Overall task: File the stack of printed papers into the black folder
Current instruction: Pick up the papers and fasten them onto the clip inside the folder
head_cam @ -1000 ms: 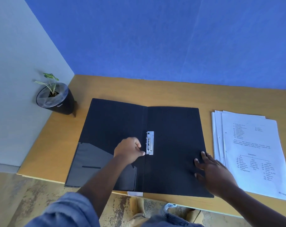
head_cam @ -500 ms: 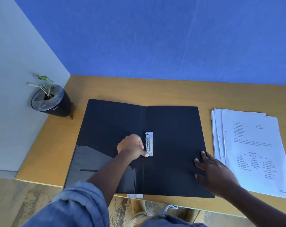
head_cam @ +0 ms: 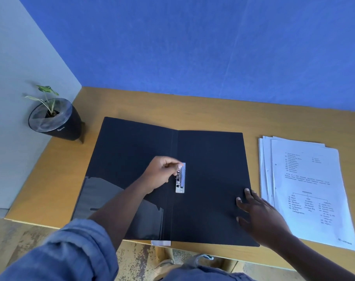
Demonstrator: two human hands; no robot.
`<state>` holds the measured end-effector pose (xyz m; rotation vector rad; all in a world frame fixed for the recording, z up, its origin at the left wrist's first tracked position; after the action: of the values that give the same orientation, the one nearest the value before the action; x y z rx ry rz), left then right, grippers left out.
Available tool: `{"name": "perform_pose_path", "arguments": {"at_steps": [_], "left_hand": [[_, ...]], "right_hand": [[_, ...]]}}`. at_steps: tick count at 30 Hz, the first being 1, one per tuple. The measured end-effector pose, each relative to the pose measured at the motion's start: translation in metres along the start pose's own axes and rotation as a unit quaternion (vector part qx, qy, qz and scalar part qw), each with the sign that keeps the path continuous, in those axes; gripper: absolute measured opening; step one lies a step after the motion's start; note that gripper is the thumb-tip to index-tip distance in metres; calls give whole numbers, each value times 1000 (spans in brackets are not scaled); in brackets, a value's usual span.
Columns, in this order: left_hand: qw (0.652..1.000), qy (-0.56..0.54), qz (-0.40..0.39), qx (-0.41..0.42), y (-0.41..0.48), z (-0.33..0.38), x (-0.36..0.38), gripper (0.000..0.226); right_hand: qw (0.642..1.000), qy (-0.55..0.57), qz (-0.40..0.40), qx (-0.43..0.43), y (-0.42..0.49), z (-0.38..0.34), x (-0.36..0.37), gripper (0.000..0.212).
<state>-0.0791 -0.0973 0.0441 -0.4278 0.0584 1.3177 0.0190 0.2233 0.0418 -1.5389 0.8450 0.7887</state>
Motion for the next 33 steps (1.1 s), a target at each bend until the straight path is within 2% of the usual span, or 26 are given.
{"name": "perform_pose_path", "arguments": {"at_steps": [4,13,19,21,24,28,33], "left_hand": [[995,55,81,-1,23,4,6,16],[971,205,98,-75,60,6,12,22],[936,261,193,-134,60,19,19,20],[932,259,229,-107,56,32,26,25],[949,154,270,-54,44,57,51,48],[982,40,182,-26,20,79,115,54],[997,28,52,-42,5,81,196,57]], "right_hand": [[1000,10,3,1,0,0,1,62],[999,20,23,-12,0,5,5,63],[999,34,28,-23,-2,9,11,69],[997,66,30,-18,-1,14,8,68],[987,125,94,28,0,29,-4,61],[968,161,154,115,-6,73,-21,57],[922,236,199,236,-12,146,-33,60]]}}
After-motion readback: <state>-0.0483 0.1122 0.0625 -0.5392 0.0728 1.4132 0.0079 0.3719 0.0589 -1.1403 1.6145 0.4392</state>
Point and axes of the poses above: each hand's wrist, its own y-axis towards the middle knuckle, its own x-axis out of the palm, z = x × y, the point moved 1 cm from there along y, towards the middle knuckle, and after that the axes turned 5 degrees about x, right-handed, at the moved point
